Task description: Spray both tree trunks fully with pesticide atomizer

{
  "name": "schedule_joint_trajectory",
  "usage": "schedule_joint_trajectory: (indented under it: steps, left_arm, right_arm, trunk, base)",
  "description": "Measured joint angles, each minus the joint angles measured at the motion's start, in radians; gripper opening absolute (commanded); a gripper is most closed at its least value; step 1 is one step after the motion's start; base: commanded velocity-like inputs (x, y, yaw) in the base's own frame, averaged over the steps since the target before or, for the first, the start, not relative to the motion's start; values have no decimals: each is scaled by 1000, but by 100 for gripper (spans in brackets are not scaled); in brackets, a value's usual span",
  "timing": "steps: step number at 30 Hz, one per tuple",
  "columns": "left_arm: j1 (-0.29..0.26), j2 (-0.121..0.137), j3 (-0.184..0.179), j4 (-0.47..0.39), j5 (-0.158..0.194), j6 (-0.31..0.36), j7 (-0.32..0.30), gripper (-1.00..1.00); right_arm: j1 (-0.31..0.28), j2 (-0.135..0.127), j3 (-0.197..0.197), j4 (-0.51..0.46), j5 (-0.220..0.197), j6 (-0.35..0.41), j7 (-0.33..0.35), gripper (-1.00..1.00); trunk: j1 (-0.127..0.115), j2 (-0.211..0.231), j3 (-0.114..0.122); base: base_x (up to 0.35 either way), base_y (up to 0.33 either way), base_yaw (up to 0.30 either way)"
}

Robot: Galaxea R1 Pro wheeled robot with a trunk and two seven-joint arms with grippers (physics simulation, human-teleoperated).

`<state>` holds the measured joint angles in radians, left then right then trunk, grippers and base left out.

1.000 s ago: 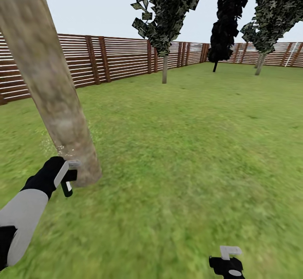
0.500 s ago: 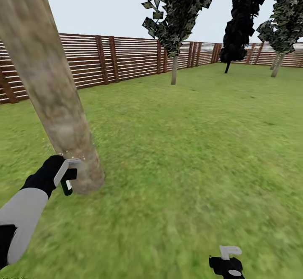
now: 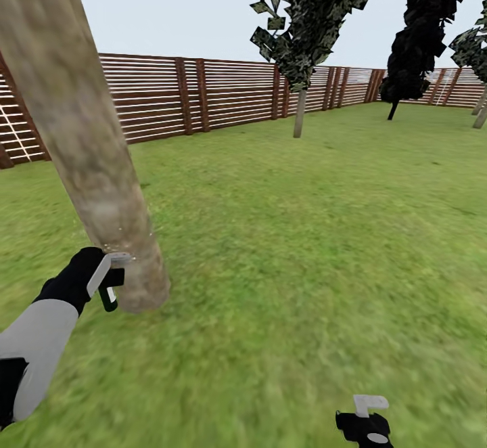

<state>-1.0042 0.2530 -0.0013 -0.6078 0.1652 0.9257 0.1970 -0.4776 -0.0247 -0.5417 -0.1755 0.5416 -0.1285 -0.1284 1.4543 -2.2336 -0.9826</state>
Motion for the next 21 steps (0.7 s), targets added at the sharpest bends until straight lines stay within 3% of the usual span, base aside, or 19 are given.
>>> schedule_joint_trajectory:
  steps: [9, 21]
  left_arm:
    - [0, 2, 0, 0, 0, 0, 0, -100]
    - [0, 1, 0, -1, 1, 0, 0, -100]
  right_arm:
    - [0, 0, 0, 0, 0, 0, 0, 100]
    - [0, 0, 1, 0, 0, 0, 0, 100]
  trunk:
    - [0, 0, 0]
    - [0, 0, 0]
  base:
    - [143, -255, 14]
    - [140, -255, 264]
